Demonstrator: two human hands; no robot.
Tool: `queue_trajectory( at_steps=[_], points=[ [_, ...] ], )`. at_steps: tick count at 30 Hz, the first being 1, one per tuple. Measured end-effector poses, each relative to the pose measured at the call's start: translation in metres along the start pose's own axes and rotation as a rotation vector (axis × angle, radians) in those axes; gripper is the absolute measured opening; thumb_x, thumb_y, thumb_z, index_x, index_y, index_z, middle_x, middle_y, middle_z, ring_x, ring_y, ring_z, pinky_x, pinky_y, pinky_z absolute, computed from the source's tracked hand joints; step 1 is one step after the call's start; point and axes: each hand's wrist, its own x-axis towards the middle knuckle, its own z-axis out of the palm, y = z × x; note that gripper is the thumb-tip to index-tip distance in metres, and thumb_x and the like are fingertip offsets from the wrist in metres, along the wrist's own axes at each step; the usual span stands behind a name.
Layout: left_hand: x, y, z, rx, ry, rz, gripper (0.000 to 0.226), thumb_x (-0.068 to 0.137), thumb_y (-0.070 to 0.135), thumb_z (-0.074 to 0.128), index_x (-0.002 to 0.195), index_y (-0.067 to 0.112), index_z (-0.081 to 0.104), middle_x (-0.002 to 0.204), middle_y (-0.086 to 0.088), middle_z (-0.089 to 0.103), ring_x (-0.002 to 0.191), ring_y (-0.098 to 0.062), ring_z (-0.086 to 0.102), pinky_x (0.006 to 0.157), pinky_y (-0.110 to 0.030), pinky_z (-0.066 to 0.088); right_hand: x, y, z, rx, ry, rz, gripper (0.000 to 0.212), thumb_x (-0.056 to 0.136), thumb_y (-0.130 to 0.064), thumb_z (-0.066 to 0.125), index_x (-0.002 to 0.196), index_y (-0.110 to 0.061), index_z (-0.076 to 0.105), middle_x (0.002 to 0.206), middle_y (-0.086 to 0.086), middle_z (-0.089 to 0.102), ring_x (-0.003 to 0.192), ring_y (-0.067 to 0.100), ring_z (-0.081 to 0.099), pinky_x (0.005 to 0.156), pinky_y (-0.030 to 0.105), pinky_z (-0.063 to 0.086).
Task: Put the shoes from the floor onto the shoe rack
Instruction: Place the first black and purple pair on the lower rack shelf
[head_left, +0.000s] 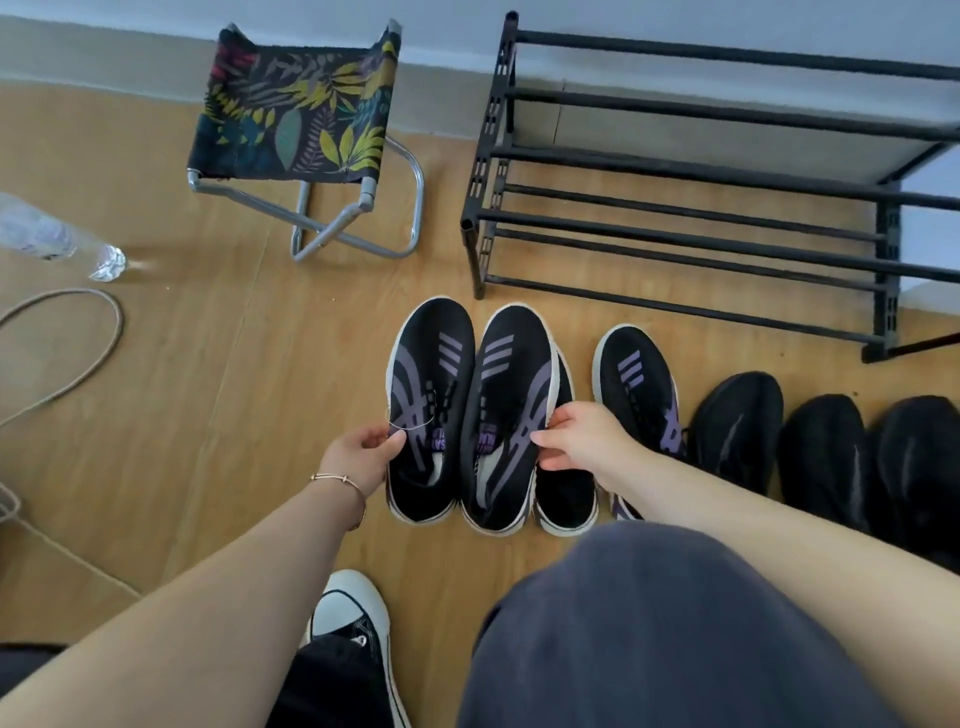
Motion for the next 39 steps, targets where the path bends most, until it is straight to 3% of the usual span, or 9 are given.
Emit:
queue_trajectory(
  at_steps=[4, 8, 12, 21, 25, 27, 29, 34, 39],
  points=[
    [-0.002, 0.012, 0.02, -0.021, -0.045, 0.015, 0.014, 0.092, 0.025, 0.072, 0.106, 0.02, 0.073, 0.108, 0.0, 0.075, 0.103, -0.019, 0.072, 0.091, -0.037, 0.059, -0.005, 0.0, -0.022, 0.012, 0.069, 0.013, 0.03, 0.086, -0.005, 0.078, 0.113, -0.006, 0.067, 0.108, 0.011, 0.072, 0.087, 0.026, 0.077, 0.075, 0.04, 0.066],
    [-0.001, 0.024, 0.043, -0.003, -0.091, 0.016, 0.03, 0.092, 0.028, 0.072, 0.121, 0.017, 0.07, 0.115, 0.002, 0.073, 0.101, -0.015, 0.071, 0.092, -0.035, 0.058, -0.013, 0.004, -0.045, 0.043, 0.126, -0.011, 0.032, 0.089, -0.006, 0.076, 0.12, -0.003, 0.069, 0.108, 0.014, 0.075, 0.088, 0.028, 0.077, 0.082, 0.045, 0.064],
    [0.005, 0.047, 0.073, -0.01, -0.12, 0.017, 0.032, 0.091, 0.03, 0.074, 0.12, 0.018, 0.07, 0.113, 0.002, 0.073, 0.094, -0.012, 0.071, 0.091, -0.034, 0.059, -0.018, -0.001, -0.071, 0.054, 0.189, -0.034, 0.025, 0.092, -0.008, 0.072, 0.117, -0.007, 0.068, 0.108, 0.011, 0.074, 0.092, 0.028, 0.075, 0.086, 0.045, 0.063],
    [0.023, 0.118, 0.123, 0.097, -0.163, 0.1, 0.022, 0.093, 0.035, 0.069, 0.11, 0.023, 0.075, 0.094, 0.002, 0.075, 0.08, -0.018, 0.063, 0.093, -0.044, 0.059, 0.002, -0.04, -0.123, 0.01, 0.302, -0.08, 0.021, 0.096, -0.009, 0.067, 0.115, -0.004, 0.066, 0.098, 0.009, 0.072, 0.084, 0.023, 0.073, 0.061, 0.027, 0.058],
    [0.033, 0.13, 0.134, 0.178, -0.158, 0.129, 0.012, 0.095, 0.033, 0.067, 0.098, 0.026, 0.076, 0.089, 0.003, 0.072, 0.076, -0.016, 0.064, 0.076, -0.035, 0.062, 0.012, -0.04, -0.124, -0.04, 0.305, -0.038, 0.025, 0.097, -0.008, 0.065, 0.12, 0.0, 0.063, 0.11, 0.016, 0.07, 0.092, 0.027, 0.073, 0.07, 0.032, 0.061],
    [0.037, 0.13, 0.137, 0.218, -0.159, 0.126, 0.011, 0.095, 0.033, 0.067, 0.089, 0.027, 0.075, 0.091, 0.001, 0.072, 0.078, -0.018, 0.063, 0.08, -0.039, 0.063, 0.014, -0.037, -0.121, -0.035, 0.309, -0.028, 0.026, 0.097, -0.01, 0.065, 0.121, 0.0, 0.063, 0.112, 0.016, 0.07, 0.094, 0.028, 0.072, 0.077, 0.036, 0.063],
    [0.041, 0.128, 0.137, 0.242, -0.16, 0.116, 0.012, 0.094, 0.034, 0.067, 0.098, 0.026, 0.076, 0.097, -0.002, 0.073, 0.085, -0.021, 0.065, 0.088, -0.043, 0.061, 0.014, -0.032, -0.118, -0.034, 0.308, -0.043, 0.027, 0.098, -0.013, 0.064, 0.123, -0.001, 0.063, 0.114, 0.015, 0.071, 0.096, 0.027, 0.072, 0.084, 0.039, 0.062],
    [0.043, 0.115, 0.129, 0.206, -0.209, 0.108, 0.036, 0.095, 0.038, 0.065, 0.129, 0.027, 0.066, 0.11, 0.003, 0.073, 0.098, -0.019, 0.069, 0.093, -0.043, 0.059, 0.003, -0.015, -0.108, 0.148, 0.261, -0.081, 0.046, 0.096, -0.02, 0.069, 0.137, -0.004, 0.057, 0.125, 0.013, 0.068, 0.108, 0.026, 0.069, 0.092, 0.043, 0.06],
    [0.024, 0.088, 0.118, 0.06, -0.253, 0.021, 0.036, 0.094, 0.049, 0.062, 0.124, 0.029, 0.062, 0.118, 0.002, 0.07, 0.108, -0.017, 0.068, 0.089, -0.041, 0.062, -0.023, 0.019, -0.089, 0.098, 0.227, 0.009, 0.079, 0.088, -0.041, 0.077, 0.149, -0.006, 0.042, 0.123, 0.012, 0.063, 0.1, 0.021, 0.068, 0.083, 0.038, 0.063]
  ],
)
